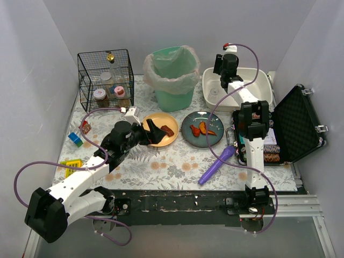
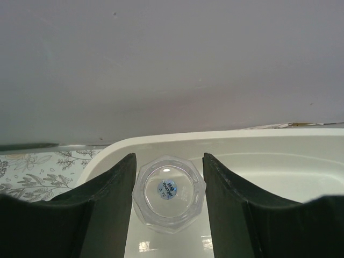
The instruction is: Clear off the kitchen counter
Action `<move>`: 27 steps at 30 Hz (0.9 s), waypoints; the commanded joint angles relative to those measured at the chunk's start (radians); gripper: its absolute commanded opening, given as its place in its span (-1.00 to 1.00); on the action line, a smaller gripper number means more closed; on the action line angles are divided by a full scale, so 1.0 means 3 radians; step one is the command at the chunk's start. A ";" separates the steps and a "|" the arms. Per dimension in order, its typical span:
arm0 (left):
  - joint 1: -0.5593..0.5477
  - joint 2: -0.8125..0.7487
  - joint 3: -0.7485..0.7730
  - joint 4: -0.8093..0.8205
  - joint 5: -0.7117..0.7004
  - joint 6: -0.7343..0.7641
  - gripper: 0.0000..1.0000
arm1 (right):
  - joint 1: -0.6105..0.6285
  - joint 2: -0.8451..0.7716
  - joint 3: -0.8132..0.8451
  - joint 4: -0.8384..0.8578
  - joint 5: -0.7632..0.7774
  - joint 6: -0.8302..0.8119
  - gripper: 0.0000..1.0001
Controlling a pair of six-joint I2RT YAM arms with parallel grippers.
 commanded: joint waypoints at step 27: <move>0.0005 -0.0032 0.0053 -0.0074 -0.0006 0.0068 0.89 | 0.0198 0.0016 -0.0296 -0.0010 -0.0119 0.0046 -0.85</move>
